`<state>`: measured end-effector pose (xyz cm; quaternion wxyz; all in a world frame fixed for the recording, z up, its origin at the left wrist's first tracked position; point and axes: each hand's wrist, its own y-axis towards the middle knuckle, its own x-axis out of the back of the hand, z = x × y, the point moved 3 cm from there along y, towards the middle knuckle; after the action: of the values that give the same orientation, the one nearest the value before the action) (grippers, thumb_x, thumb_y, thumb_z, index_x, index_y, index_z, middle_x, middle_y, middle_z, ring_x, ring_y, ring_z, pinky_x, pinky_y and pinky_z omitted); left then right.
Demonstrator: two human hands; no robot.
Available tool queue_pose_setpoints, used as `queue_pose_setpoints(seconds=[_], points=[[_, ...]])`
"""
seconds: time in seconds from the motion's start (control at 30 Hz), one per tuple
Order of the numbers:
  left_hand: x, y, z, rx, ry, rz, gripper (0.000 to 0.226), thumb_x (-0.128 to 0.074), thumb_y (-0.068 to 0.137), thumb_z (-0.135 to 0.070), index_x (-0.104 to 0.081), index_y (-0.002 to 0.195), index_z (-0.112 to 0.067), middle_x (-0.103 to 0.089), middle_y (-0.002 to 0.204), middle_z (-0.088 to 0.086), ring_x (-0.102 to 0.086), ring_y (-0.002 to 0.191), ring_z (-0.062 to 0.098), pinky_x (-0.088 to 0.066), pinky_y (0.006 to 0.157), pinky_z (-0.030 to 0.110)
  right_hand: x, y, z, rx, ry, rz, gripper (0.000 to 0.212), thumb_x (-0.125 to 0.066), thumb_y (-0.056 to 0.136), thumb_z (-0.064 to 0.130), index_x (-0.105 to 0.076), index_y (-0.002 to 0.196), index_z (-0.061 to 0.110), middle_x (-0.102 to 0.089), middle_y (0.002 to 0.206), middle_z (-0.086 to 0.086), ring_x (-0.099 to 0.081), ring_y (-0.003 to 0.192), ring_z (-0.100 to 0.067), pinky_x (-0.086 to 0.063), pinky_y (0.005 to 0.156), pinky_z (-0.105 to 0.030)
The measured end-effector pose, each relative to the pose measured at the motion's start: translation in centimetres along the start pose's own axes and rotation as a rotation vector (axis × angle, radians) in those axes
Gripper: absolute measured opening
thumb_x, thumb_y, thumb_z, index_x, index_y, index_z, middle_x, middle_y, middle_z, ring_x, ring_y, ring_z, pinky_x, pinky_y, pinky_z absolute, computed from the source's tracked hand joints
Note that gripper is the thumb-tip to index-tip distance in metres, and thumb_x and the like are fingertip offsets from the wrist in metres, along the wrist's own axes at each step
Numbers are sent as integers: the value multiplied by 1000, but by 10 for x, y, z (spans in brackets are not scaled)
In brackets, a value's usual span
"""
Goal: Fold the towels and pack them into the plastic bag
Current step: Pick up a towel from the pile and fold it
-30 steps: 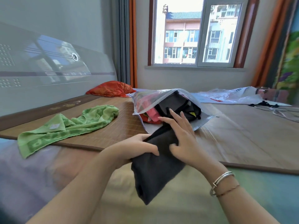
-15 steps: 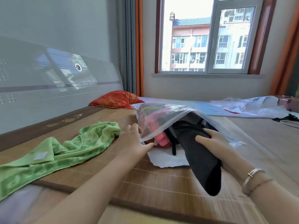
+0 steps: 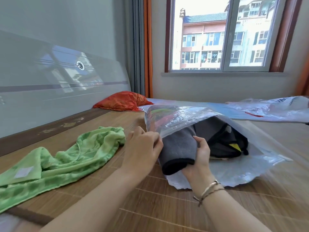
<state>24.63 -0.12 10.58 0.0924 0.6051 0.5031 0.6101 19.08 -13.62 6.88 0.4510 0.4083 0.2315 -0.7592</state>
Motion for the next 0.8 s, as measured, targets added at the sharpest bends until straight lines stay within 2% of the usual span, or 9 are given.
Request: queue_pose_setpoints(seconds=[0.13, 0.2, 0.27, 0.3, 0.4, 0.5, 0.6, 0.7, 0.8], points=[[4, 6, 6, -30, -82, -14, 46, -53, 93, -29, -30, 53, -25, -37, 51, -8, -40, 77, 15, -34, 77, 37, -25, 26, 1, -21, 59, 27, 38, -44, 85, 36, -67, 74, 8, -66, 73, -11, -64, 66, -26, -49, 73, -32], [7, 11, 6, -42, -111, -22, 48, -53, 93, -28, -29, 52, -26, -35, 50, -9, -40, 75, 14, -32, 74, 35, -40, 44, 0, -47, 40, 14, 40, -57, 73, 41, -67, 94, 8, -67, 94, -11, -64, 90, -28, -48, 88, -33], [9, 16, 8, -27, -146, -32, 49, -52, 94, -28, -29, 51, -25, -33, 47, -8, -41, 73, 15, -31, 72, 35, -52, 60, -5, -134, 151, 50, 74, -71, 55, 44, -60, 119, 7, -61, 121, -15, -54, 115, -33, -41, 102, -35], [10, 17, 10, -6, -163, -37, 49, -51, 94, -29, -29, 50, -24, -33, 46, -8, -41, 73, 16, -31, 71, 35, -57, 67, -8, -171, 254, 84, 80, -71, 59, 47, -55, 126, 5, -57, 127, -20, -50, 119, -36, -37, 105, -35], [12, 17, 15, 61, -194, -57, 48, -49, 94, -31, -31, 50, -25, -35, 44, -7, -43, 71, 22, -32, 70, 36, -61, 71, -17, -173, 252, 103, 64, -52, 89, 49, -50, 135, 5, -54, 134, -22, -49, 124, -36, -34, 111, -40], [11, 17, 22, 95, -196, -74, 48, -47, 94, -32, -32, 50, -24, -36, 43, -6, -42, 65, 26, -29, 65, 36, -42, 56, -17, 34, -194, -40, 46, -48, 96, 41, -52, 130, 11, -61, 125, -14, -58, 114, -30, -50, 93, -40], [5, 19, 22, 122, -234, -73, 47, -45, 97, -33, -33, 53, -22, -37, 50, -4, -49, 68, 34, -27, 62, 36, -22, 25, 9, 619, -938, -177, 35, -50, 96, 23, -41, 128, 13, -51, 123, 3, -49, 117, -13, -40, 96, -28], [2, 18, 19, 156, -271, -71, 45, -44, 98, -32, -35, 55, -20, -41, 53, -4, -53, 73, 36, -31, 63, 36, -17, 3, 13, 938, -1403, -79, 37, -45, 93, 10, -44, 130, 12, -41, 134, -3, -37, 129, -17, -29, 110, -32], [2, 16, 19, 130, -284, -69, 44, -45, 97, -31, -37, 55, -20, -42, 52, -6, -53, 72, 35, -33, 63, 36, -20, -8, -4, 1004, -1877, 149, 63, -40, 79, 18, -44, 141, 19, -31, 152, -6, -17, 145, -25, -18, 117, -52]])
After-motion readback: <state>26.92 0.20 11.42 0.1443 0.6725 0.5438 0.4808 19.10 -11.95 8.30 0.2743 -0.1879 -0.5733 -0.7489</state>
